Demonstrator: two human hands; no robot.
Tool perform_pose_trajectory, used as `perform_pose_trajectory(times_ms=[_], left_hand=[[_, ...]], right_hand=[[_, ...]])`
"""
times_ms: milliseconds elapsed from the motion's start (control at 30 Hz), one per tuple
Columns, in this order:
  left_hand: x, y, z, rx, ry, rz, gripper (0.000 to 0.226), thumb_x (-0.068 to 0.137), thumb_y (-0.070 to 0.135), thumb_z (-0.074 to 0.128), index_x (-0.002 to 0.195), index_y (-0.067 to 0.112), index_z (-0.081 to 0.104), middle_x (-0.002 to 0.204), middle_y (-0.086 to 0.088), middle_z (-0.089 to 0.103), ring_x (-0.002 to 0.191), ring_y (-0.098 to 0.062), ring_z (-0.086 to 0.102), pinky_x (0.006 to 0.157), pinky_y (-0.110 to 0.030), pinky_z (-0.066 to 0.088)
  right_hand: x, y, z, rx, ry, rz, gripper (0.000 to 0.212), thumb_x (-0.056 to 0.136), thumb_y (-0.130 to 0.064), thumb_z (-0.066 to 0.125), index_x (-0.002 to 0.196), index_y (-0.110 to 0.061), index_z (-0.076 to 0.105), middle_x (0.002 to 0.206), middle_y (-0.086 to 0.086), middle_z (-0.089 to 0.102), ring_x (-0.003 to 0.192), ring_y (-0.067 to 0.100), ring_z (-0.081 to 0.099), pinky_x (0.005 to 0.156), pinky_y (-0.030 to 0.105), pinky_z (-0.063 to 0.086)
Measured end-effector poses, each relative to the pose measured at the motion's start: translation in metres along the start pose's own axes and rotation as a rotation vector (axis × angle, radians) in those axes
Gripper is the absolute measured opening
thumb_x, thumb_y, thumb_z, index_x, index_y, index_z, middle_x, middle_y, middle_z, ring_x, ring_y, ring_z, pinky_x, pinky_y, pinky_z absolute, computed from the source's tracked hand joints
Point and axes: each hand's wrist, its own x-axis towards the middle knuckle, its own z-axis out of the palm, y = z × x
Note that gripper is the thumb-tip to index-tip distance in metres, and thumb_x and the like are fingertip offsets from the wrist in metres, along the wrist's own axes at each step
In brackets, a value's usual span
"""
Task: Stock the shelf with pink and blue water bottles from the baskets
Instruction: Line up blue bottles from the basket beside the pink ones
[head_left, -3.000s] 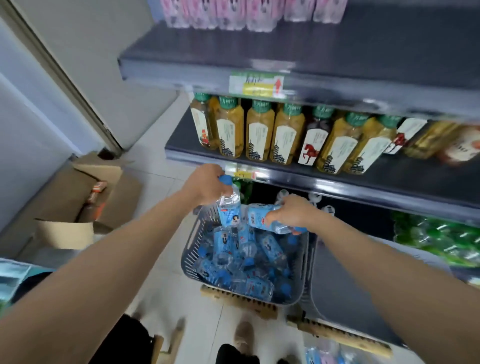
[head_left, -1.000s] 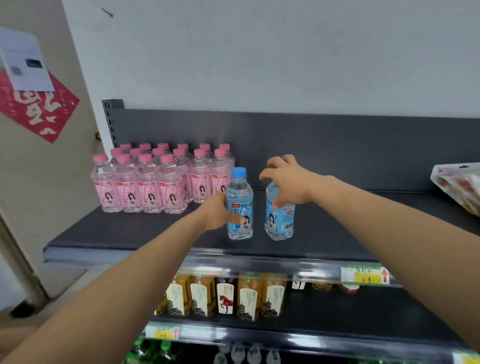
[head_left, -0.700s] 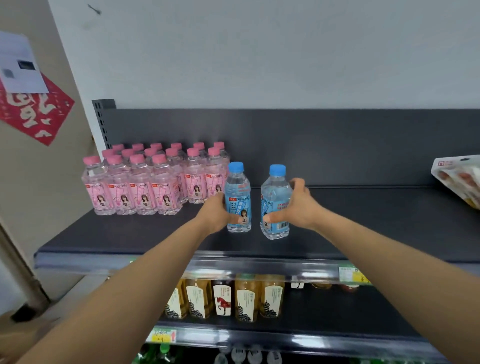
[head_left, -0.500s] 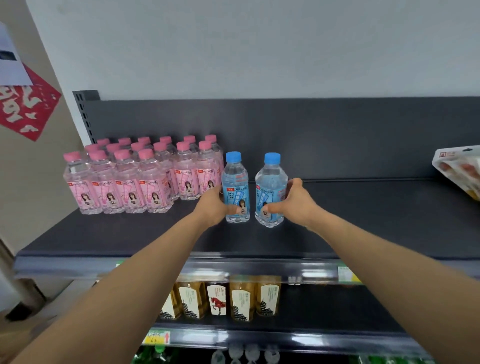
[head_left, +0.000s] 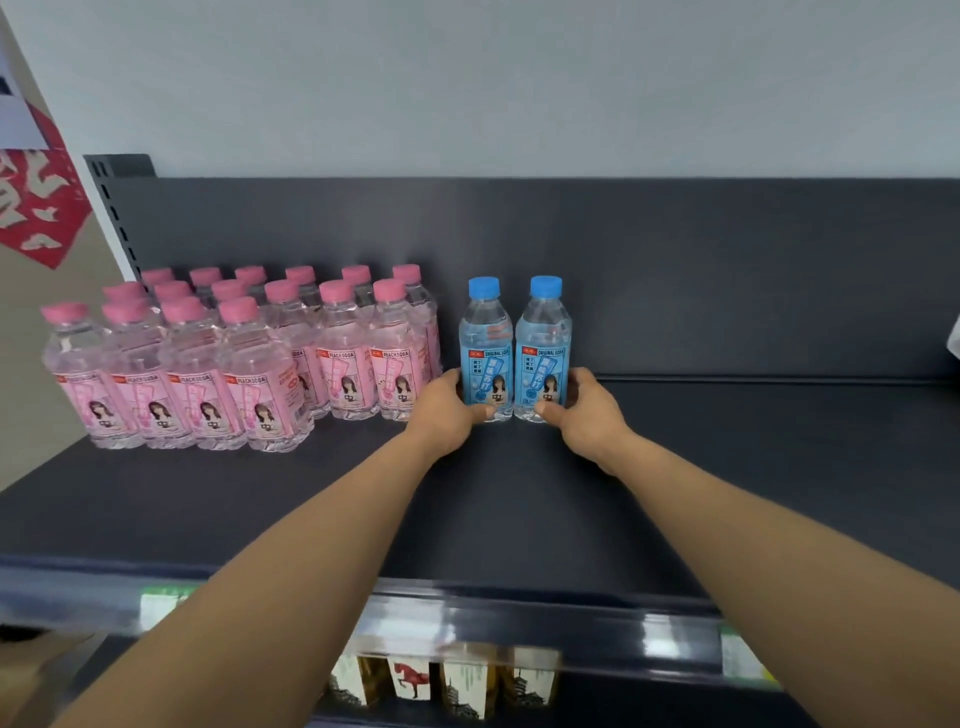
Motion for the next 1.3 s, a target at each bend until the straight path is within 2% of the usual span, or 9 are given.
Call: perform_pose_trajectory(times_ms=[200, 333, 633, 733, 833, 933, 1067, 1233, 1300], left_hand=[[0.024, -0.005, 0.009, 0.065, 0.021, 0.010, 0.049, 0.089, 0.014, 0.063, 0.135, 0.013, 0.047, 0.132, -0.005, 0.058, 0.121, -0.023, 0.053, 0.099, -0.028, 0.038], [0.032, -0.005, 0.014, 0.126, 0.053, 0.002, 0.047, 0.090, 0.016, 0.061, 0.135, 0.012, 0.046, 0.134, -0.005, 0.056, 0.122, -0.024, 0.051, 0.101, -0.029, 0.038], [0.048, -0.004, 0.024, 0.139, 0.140, -0.085, 0.043, 0.091, 0.013, 0.058, 0.131, 0.009, 0.044, 0.134, -0.009, 0.055, 0.124, -0.028, 0.051, 0.103, -0.032, 0.037], [0.048, 0.000, 0.020, 0.117, 0.100, -0.105, 0.046, 0.091, 0.011, 0.058, 0.134, 0.008, 0.042, 0.136, -0.010, 0.052, 0.126, -0.028, 0.049, 0.106, -0.031, 0.036], [0.039, 0.002, 0.015, 0.124, 0.067, -0.117, 0.048, 0.090, 0.009, 0.057, 0.134, 0.005, 0.038, 0.138, -0.012, 0.050, 0.127, -0.028, 0.048, 0.109, -0.035, 0.036], [0.015, 0.008, 0.009, 0.115, 0.044, -0.070, 0.042, 0.091, 0.006, 0.055, 0.131, 0.003, 0.041, 0.127, -0.011, 0.056, 0.120, -0.027, 0.053, 0.100, -0.031, 0.042], [-0.036, 0.027, -0.011, 0.083, 0.015, 0.071, 0.039, 0.089, 0.006, 0.058, 0.127, 0.005, 0.052, 0.112, -0.011, 0.063, 0.103, -0.024, 0.061, 0.088, -0.028, 0.046], [-0.121, 0.040, -0.057, 0.023, 0.008, 0.250, 0.027, 0.088, 0.007, 0.059, 0.115, 0.009, 0.062, 0.095, 0.000, 0.062, 0.078, -0.006, 0.055, 0.069, -0.008, 0.043], [-0.156, 0.030, -0.076, 0.011, -0.021, 0.298, 0.022, 0.087, 0.008, 0.061, 0.109, 0.011, 0.064, 0.085, 0.006, 0.061, 0.072, 0.000, 0.055, 0.069, -0.006, 0.043]], right_hand=[[0.030, 0.007, 0.006, -0.227, 0.088, 0.002, 0.032, 0.093, -0.028, 0.058, 0.119, -0.009, 0.056, 0.119, 0.009, 0.061, 0.109, 0.025, 0.057, 0.084, 0.032, 0.044], [0.042, 0.011, 0.013, -0.325, 0.142, -0.001, 0.034, 0.091, -0.038, 0.057, 0.114, -0.013, 0.060, 0.114, 0.009, 0.061, 0.103, 0.027, 0.058, 0.073, 0.030, 0.042], [0.050, 0.003, 0.024, -0.515, 0.203, 0.084, 0.042, 0.092, -0.049, 0.050, 0.118, -0.017, 0.060, 0.121, 0.011, 0.053, 0.111, 0.029, 0.053, 0.073, 0.031, 0.037], [0.048, 0.001, 0.022, -0.515, 0.154, 0.102, 0.043, 0.091, -0.047, 0.053, 0.120, -0.016, 0.059, 0.123, 0.011, 0.054, 0.114, 0.029, 0.051, 0.075, 0.031, 0.039], [0.041, -0.003, 0.015, -0.475, 0.081, 0.142, 0.043, 0.089, -0.031, 0.059, 0.127, -0.012, 0.053, 0.130, 0.012, 0.053, 0.118, 0.030, 0.050, 0.090, 0.034, 0.045], [0.019, -0.009, 0.007, -0.308, 0.051, 0.104, 0.032, 0.089, -0.017, 0.059, 0.119, -0.007, 0.058, 0.121, 0.009, 0.060, 0.112, 0.028, 0.056, 0.091, 0.033, 0.047], [-0.035, -0.028, -0.002, -0.192, 0.042, -0.063, 0.031, 0.088, -0.016, 0.061, 0.118, -0.007, 0.061, 0.118, 0.008, 0.063, 0.111, 0.023, 0.058, 0.095, 0.030, 0.044], [-0.128, -0.057, 0.002, -0.146, -0.045, -0.243, 0.025, 0.087, -0.019, 0.063, 0.112, -0.014, 0.065, 0.107, 0.001, 0.067, 0.098, 0.012, 0.061, 0.090, 0.023, 0.046], [-0.167, -0.067, 0.011, -0.127, -0.077, -0.310, 0.022, 0.087, -0.018, 0.063, 0.109, -0.016, 0.066, 0.100, -0.002, 0.067, 0.092, 0.010, 0.061, 0.087, 0.022, 0.048]])
